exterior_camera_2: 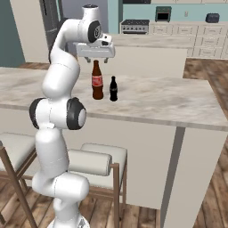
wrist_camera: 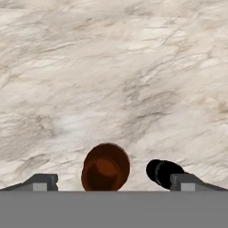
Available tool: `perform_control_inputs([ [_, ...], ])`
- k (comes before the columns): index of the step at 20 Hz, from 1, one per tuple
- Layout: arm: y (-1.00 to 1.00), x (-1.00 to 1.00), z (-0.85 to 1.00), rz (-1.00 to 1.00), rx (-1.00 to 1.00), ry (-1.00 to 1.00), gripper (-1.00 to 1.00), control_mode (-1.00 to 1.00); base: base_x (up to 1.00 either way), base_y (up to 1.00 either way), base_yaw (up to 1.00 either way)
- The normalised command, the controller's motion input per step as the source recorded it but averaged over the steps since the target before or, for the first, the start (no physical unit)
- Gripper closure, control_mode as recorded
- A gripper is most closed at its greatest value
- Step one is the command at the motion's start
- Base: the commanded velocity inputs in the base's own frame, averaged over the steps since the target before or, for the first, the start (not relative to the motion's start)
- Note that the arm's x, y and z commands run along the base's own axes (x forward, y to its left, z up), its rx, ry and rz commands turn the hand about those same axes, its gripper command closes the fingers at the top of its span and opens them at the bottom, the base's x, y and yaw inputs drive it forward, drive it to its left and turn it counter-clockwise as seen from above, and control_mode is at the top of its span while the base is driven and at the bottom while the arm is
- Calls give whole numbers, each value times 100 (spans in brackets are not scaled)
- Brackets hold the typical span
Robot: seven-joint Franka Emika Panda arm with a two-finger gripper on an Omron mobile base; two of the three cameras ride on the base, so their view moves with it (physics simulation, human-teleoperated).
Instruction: Place the large bottle from the dining counter next to the other large bottle outside the sink, and place the small bottle from the dining counter next to the other small bottle inside the sink.
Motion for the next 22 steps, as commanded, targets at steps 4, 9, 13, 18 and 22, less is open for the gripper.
perform_control_inputs([
  [4,6,0,-1,0,0,6,-100,-100,0,0,0],
  [9,11,0,-1,0,0,4,-100,-100,0,0,0],
  [13,11,0,-1,0,0,2,-100,-100,0,0,0],
  [18,0,0,-1,0,0,0,-100,-100,0,0,0],
  [22,0,0,-8,0,0,0,-100,-100,0,0,0],
])
